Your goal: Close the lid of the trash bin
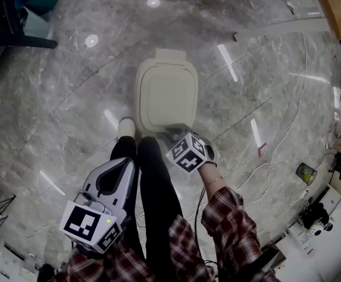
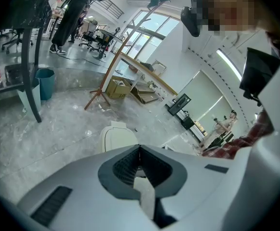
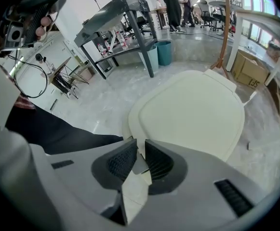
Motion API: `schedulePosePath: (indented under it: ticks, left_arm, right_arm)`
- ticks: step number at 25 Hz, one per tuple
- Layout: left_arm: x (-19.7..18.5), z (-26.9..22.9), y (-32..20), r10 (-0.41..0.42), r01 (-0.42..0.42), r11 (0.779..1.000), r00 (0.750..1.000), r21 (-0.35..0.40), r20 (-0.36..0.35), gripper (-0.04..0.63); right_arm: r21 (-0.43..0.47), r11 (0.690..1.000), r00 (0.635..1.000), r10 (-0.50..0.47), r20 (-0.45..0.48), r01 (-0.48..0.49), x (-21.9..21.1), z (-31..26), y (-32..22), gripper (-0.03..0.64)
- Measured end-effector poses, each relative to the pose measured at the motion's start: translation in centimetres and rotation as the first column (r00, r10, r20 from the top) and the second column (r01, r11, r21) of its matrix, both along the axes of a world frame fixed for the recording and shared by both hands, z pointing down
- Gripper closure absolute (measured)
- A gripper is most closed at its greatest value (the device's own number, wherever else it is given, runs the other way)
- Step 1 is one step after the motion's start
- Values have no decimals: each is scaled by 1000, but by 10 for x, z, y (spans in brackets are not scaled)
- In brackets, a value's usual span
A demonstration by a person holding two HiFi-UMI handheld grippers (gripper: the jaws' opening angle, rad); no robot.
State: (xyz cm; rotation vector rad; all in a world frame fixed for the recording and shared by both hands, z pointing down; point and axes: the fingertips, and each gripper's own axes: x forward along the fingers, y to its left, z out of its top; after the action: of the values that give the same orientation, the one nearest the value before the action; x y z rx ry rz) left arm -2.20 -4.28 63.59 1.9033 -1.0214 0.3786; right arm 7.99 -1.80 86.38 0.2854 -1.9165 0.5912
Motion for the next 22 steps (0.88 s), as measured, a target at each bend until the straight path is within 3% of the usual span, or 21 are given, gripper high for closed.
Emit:
schedulePosePath:
  ticks: [13,22]
  left_arm:
    - [-2,-4,2,3,-3,1000,1000,17,-1,586]
    - [9,-66,-22,49,-48,991,999,126,0,586]
  right_arm:
    - [-10,999,999,49,-18,-49,0,3,-2,554]
    - [48,980,978,190,86,-195,-8,-99,-33,554]
